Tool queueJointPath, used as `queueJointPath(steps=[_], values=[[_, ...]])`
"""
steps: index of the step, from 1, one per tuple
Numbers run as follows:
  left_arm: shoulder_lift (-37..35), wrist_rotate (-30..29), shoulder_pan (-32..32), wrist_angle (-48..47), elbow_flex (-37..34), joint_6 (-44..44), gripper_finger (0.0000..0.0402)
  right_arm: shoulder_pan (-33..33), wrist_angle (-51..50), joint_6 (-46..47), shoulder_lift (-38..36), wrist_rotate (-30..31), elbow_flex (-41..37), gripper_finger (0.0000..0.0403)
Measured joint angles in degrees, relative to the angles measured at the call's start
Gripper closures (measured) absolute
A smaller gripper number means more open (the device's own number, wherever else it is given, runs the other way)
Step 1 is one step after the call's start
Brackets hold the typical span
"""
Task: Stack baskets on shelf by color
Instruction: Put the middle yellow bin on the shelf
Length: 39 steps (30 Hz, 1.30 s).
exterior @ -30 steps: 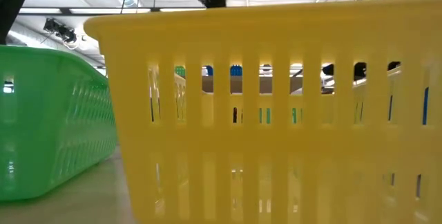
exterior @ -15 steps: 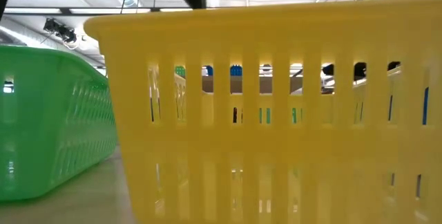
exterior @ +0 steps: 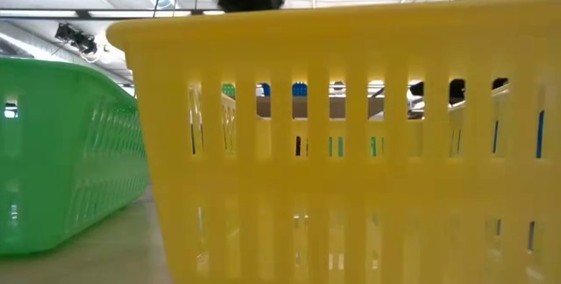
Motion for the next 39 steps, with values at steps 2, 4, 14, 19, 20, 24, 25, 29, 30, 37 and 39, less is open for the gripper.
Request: queueJointPath(steps=[2, 4, 14, 19, 20, 24, 25, 29, 30, 37, 39], values=[[0.0, 0.0, 0.1, 0.9, -2.4, -0.6, 0.0301, 0.0, 0.0, -0.1, 0.0, 0.0, 0.0, 0.0149], [0.0, 0.0, 0.1, 4.0, -4.0, -0.7, 0.0301, 0.0, 0.0, -0.1, 0.0, 0.0, 0.0, 0.0149], [0.2, 3.7, 0.3, 13.7, -8.4, -2.3, 0.0298, 0.0, -1.2, 0.0, 0.0, 0.0, 0.0, 0.0149], [1.3, 4.5, 0.4, 16.0, -9.6, -3.8, 0.0296, 0.0, -1.4, -0.1, 0.0, 0.0, 0.0, 0.0149], [1.9, 4.5, 0.5, 16.6, -9.6, -3.8, 0.0296, 0.0, -1.4, -0.1, 0.0, 0.1, 0.0, 0.0149], [4.2, 5.3, 1.0, 17.9, -9.5, -3.8, 0.0296, 0.0, -1.5, -0.1, 0.1, 0.1, 0.0, 0.0149], [4.8, 5.6, 1.1, 18.5, -9.5, -3.7, 0.0296, 0.0, -1.6, -0.1, 0.1, 0.1, 0.0, 0.0149], [5.5, 5.4, 1.7, 18.2, -9.5, -4.2, 0.0297, 0.0, -1.3, -0.1, 0.3, 0.2, 0.0, 0.0149], [5.5, 4.9, 1.9, 17.9, -9.5, -4.4, 0.0298, 0.0, -1.3, -0.1, 0.3, 0.2, 0.0, 0.0149], [4.9, 2.4, 4.0, 9.9, -9.5, -7.1, 0.0321, 0.0, -1.6, -0.1, 0.4, 0.2, 0.0, 0.0149], [4.9, 2.4, 4.7, 7.3, -9.5, -8.0, 0.0328, 0.0, -1.7, -0.1, 0.4, 0.2, 0.0, 0.0149]])
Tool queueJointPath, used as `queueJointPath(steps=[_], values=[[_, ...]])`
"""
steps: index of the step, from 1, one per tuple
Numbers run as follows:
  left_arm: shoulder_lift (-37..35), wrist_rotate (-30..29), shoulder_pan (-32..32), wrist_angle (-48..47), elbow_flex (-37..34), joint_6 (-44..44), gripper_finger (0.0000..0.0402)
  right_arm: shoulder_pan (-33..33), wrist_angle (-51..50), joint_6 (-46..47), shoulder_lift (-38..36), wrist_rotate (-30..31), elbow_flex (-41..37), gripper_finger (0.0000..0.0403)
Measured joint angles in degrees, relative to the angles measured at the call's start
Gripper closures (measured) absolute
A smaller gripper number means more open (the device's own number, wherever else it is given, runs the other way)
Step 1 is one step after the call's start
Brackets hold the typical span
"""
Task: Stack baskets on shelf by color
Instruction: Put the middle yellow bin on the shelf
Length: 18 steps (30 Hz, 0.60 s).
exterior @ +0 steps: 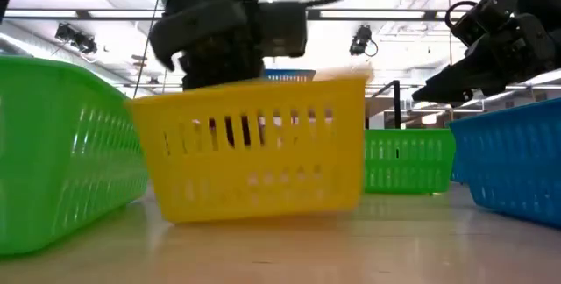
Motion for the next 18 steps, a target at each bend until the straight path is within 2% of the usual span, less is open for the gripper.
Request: queueJointPath(steps=[3, 7, 14, 18], values=[[0.0, -0.5, 1.2, -3.7, 0.0, -1.0, 0.0338, 0.0, 0.0, 0.0, 0.0, 0.0, 0.0, 0.0149], [0.0, -5.0, 2.9, -7.8, 0.0, -0.7, 0.0349, 0.0, -0.1, 0.0, 0.0, 0.0, 0.0, 0.0149], [-0.3, -10.1, 7.8, -11.3, 0.1, 4.8, 0.0363, 0.0, -0.1, 0.0, 0.0, 0.0, 0.0, 0.0149], [-0.3, -13.4, 11.2, -15.6, 3.3, 6.3, 0.0368, 0.0, -0.1, 0.0, 0.0, 0.0, 0.0, 0.0149]])
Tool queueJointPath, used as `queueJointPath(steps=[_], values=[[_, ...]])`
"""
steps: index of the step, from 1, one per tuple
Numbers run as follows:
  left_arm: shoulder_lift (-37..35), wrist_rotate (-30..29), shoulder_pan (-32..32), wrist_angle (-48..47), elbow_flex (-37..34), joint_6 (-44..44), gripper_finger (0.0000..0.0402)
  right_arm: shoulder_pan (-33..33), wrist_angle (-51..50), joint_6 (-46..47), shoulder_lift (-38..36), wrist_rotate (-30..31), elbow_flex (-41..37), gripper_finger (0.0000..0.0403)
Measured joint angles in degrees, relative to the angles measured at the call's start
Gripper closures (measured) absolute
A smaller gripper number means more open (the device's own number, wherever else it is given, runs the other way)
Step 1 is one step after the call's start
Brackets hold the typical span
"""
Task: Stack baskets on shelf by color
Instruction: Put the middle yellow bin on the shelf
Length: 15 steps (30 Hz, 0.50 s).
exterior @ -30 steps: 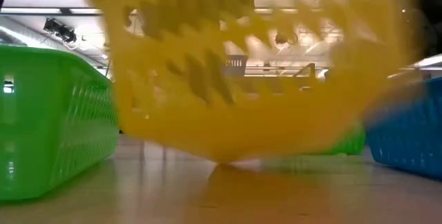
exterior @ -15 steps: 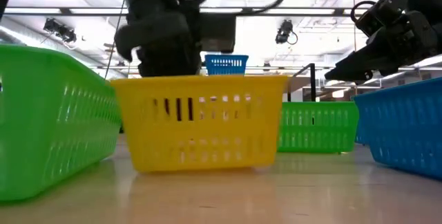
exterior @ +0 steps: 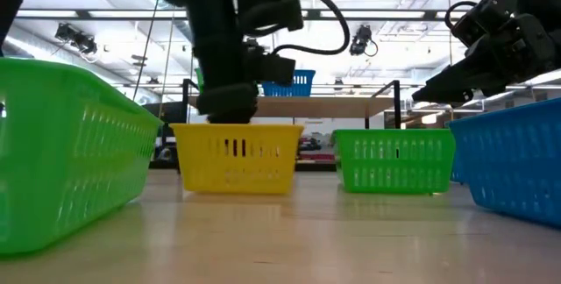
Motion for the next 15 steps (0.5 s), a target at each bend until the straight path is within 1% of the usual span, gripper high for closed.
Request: queueJointPath(steps=[2, 4, 7, 9, 11, 13, 15], values=[[0.0, 0.0, 1.5, -3.1, 3.2, 1.6, 0.0370, 0.0, 0.0, 0.0, 0.0, 0.0, 0.0, 0.0149], [0.0, 1.4, 2.3, -6.9, 7.3, 2.5, 0.0372, 0.0, -0.2, 0.0, 0.0, 0.0, 0.0, 0.0149], [0.0, 3.7, 1.8, -10.6, 13.7, 3.6, 0.0370, 0.0, -1.1, 0.0, 0.0, 0.1, 0.0, 0.0149], [0.0, 6.5, 0.8, -12.2, 17.3, 3.7, 0.0367, 0.0, -1.6, 0.1, 0.0, 0.1, 0.0, 0.0149], [0.0, 11.2, -0.4, -13.4, 20.4, 4.0, 0.0366, 0.0, -2.0, 0.4, 0.0, 0.1, 0.0, 0.0149], [-0.1, 15.8, -1.9, -13.5, 22.0, 4.6, 0.0367, 0.0, -2.5, 0.4, 0.0, 0.1, 0.0, 0.0149], [-0.1, 17.2, -4.0, -14.0, 22.2, 4.7, 0.0367, 0.0, -2.7, 0.5, 0.0, 0.1, 0.0, 0.0149]])
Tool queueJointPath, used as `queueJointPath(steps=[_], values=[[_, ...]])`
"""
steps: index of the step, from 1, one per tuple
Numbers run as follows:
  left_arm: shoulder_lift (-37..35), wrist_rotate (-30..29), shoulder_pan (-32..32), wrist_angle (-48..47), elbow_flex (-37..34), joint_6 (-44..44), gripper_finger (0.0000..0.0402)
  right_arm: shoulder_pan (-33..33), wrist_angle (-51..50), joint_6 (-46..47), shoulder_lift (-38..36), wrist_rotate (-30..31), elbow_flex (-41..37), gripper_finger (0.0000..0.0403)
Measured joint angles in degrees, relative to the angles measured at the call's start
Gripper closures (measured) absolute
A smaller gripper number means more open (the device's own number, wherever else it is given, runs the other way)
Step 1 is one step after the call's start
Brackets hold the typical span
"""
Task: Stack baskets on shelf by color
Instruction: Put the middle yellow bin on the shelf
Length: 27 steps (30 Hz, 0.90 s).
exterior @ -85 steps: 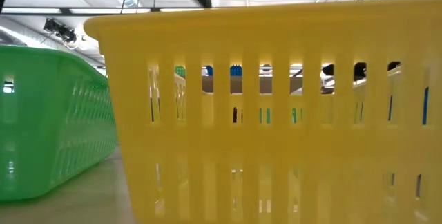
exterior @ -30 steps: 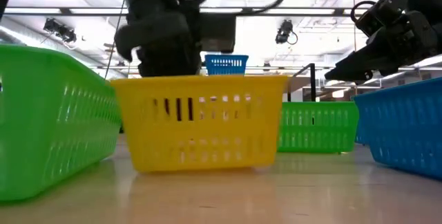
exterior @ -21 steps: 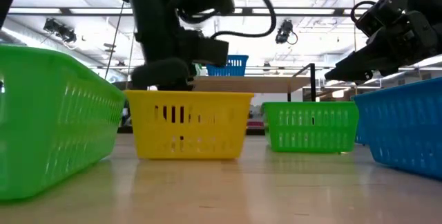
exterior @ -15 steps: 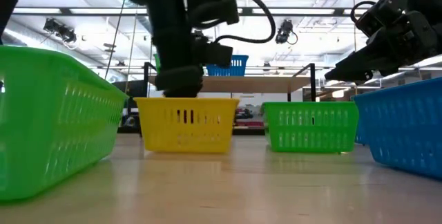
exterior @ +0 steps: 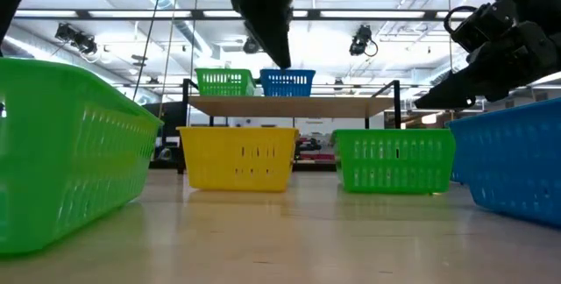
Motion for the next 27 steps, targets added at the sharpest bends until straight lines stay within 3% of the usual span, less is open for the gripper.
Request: queueJointPath(steps=[5, 13, 20, 27], values=[[0.8, 0.2, -4.9, -3.2, 0.0, -2.6, 0.0350, 0.0, 0.0, 0.1, 0.0, 0.0, 0.0, 0.0149], [2.2, -2.0, -9.0, -1.3, 0.0, -6.2, 0.0281, 0.0, 0.2, 0.1, 0.0, 0.1, 0.0, 0.0149], [7.6, -3.3, -8.8, -5.1, -0.1, -6.9, 0.0228, 0.0, 0.2, 0.1, 0.1, -0.1, 0.0, 0.0149], [11.1, -3.1, -6.6, -6.1, -0.1, -6.2, 0.0204, 0.0, 0.2, 0.0, 0.2, -0.1, 0.0, 0.0149]])
